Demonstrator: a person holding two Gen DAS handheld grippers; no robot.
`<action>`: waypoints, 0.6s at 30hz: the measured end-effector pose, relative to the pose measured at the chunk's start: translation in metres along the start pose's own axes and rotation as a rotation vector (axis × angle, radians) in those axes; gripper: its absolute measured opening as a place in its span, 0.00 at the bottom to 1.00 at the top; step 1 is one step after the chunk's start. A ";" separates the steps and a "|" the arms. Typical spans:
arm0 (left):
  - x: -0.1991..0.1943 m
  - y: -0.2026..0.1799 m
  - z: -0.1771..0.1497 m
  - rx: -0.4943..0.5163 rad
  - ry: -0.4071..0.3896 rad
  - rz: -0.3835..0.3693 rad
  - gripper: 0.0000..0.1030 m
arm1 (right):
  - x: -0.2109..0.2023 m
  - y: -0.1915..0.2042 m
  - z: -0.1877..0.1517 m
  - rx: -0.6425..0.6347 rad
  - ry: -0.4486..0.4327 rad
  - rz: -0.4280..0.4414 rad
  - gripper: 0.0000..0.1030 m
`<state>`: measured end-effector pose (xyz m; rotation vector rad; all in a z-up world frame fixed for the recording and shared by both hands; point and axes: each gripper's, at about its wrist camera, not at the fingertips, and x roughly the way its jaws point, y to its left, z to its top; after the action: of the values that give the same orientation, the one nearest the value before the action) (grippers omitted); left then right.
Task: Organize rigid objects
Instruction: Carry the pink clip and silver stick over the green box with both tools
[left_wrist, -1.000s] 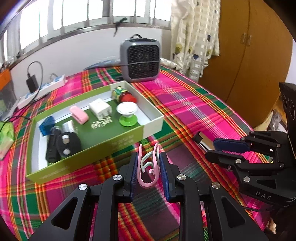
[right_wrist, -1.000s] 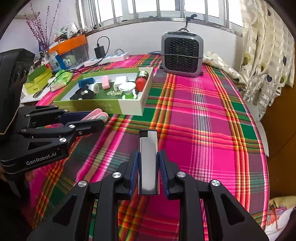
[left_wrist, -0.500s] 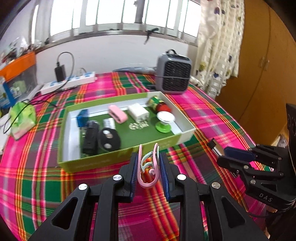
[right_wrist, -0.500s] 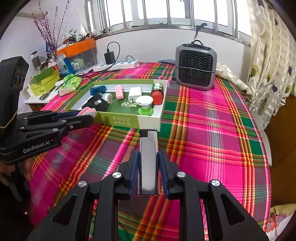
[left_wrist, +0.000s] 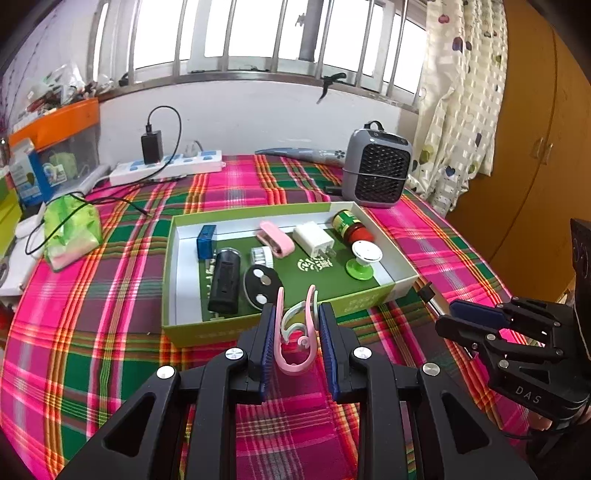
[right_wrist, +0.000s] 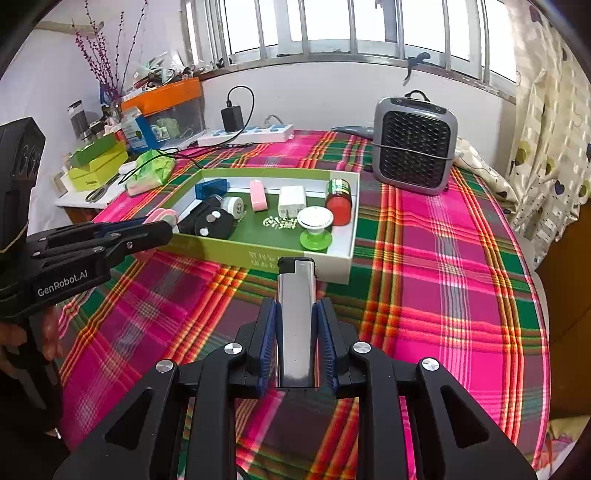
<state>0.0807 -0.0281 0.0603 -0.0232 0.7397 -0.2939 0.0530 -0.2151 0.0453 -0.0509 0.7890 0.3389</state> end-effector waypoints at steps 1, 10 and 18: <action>0.000 0.001 0.000 -0.001 0.001 0.000 0.21 | 0.001 0.001 0.002 0.000 -0.001 0.001 0.24; 0.001 0.010 0.009 -0.016 -0.008 0.015 0.21 | 0.009 0.004 0.016 -0.003 -0.005 0.008 0.24; 0.006 0.019 0.021 -0.025 -0.014 0.034 0.21 | 0.015 0.007 0.035 -0.008 -0.014 0.010 0.24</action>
<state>0.1038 -0.0128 0.0692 -0.0363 0.7287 -0.2523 0.0852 -0.1984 0.0600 -0.0518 0.7739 0.3514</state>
